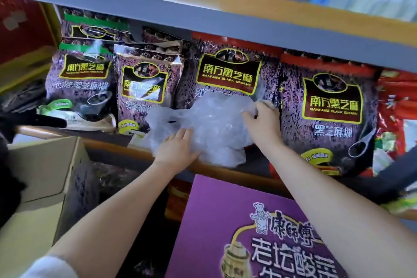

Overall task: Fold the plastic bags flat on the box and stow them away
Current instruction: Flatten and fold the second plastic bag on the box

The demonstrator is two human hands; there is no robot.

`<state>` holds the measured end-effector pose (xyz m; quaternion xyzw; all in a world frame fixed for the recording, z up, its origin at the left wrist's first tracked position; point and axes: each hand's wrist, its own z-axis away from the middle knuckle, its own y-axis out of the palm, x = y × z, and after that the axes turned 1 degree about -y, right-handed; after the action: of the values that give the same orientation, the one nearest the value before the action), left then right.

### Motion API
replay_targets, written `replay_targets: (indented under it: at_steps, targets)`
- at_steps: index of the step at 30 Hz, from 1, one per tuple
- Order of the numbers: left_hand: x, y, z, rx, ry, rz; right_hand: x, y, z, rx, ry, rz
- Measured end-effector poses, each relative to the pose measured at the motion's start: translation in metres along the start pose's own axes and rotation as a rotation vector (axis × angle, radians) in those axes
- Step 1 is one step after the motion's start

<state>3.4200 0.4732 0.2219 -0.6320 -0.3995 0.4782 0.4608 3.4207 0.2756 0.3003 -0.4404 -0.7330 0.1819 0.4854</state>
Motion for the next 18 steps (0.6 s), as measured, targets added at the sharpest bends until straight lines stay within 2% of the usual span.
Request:
replay_targets:
  at_steps: [6, 10, 12, 14, 16, 18]
  targets:
    - [-0.006, 0.011, -0.007, 0.09, -0.045, 0.038, -0.013, -0.045, 0.003, -0.257, 0.204, -0.368]
    - [-0.012, 0.011, -0.009, 0.126, -0.051, 0.13, -0.026, -0.055, 0.009, -0.361, 0.535, -0.627]
    - [-0.021, 0.004, 0.0, -0.041, 0.073, 0.181, -0.03, -0.061, 0.014, -0.354, 0.62, -0.735]
    - [-0.029, -0.009, 0.018, -0.34, 0.316, 0.172, -0.032, -0.07, 0.021, -0.316, 0.621, -0.799]
    - [-0.027, -0.021, 0.029, -0.625, 0.505, 0.13, -0.034, -0.075, 0.029, -0.245, 0.625, -0.757]
    - [-0.019, -0.033, 0.03, -0.715, 0.563, 0.118, -0.036, -0.077, 0.037, -0.206, 0.643, -0.836]
